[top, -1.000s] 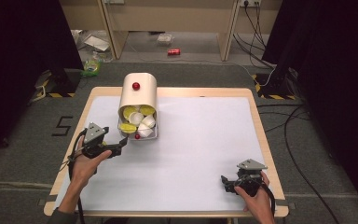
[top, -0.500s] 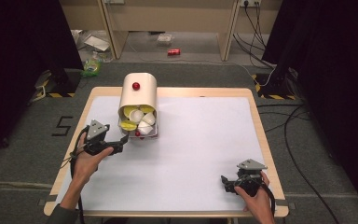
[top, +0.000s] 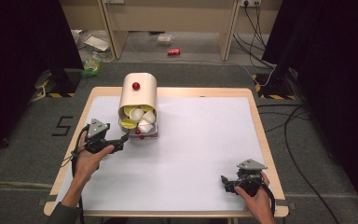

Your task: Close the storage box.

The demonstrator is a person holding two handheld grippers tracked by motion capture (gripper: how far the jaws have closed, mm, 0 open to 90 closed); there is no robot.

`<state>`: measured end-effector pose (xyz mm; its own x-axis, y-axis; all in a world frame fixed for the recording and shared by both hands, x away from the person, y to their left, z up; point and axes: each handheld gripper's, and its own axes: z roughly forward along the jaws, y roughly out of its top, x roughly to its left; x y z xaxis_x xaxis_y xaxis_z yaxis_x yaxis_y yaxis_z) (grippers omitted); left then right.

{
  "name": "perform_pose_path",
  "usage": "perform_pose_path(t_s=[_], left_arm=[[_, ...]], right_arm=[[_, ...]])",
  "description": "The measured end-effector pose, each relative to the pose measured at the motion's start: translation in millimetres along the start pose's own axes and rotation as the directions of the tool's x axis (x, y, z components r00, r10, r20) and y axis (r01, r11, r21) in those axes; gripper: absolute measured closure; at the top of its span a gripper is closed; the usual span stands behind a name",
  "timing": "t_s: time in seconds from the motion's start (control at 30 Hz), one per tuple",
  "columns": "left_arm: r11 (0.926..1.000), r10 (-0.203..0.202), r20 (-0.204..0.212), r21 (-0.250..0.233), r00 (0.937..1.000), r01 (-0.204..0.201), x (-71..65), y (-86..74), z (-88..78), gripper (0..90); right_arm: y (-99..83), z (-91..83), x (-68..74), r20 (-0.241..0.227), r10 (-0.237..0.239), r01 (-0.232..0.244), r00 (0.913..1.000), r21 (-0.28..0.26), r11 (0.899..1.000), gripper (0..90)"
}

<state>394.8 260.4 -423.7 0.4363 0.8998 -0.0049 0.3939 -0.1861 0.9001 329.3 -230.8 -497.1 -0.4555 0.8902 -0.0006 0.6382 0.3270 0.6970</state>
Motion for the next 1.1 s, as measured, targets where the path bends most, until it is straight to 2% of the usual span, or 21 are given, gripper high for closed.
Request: perform_pose_path(t_s=[0.13,0.33,1.1], left_arm=[[1.0000,-0.009,-0.001,0.000,1.0000,0.009,0.8,0.6,1.7,14.5],[1.0000,0.003,-0.015,0.008,0.9999,-0.003,0.7,3.6,3.8,14.7],[0.9999,-0.006,-0.047,0.009,0.9989,0.007,3.5,7.0,13.8,14.4]], right_arm=[[-0.1,0.1,0.0,0.000,0.000,0.000,1.0000,-0.002,1.000,3.3],[0.0,0.0,0.0,0.000,0.000,0.000,1.0000,0.000,1.000,3.3],[0.0,0.0,-0.1,-0.001,0.000,0.000,1.0000,0.000,1.000,3.3]])
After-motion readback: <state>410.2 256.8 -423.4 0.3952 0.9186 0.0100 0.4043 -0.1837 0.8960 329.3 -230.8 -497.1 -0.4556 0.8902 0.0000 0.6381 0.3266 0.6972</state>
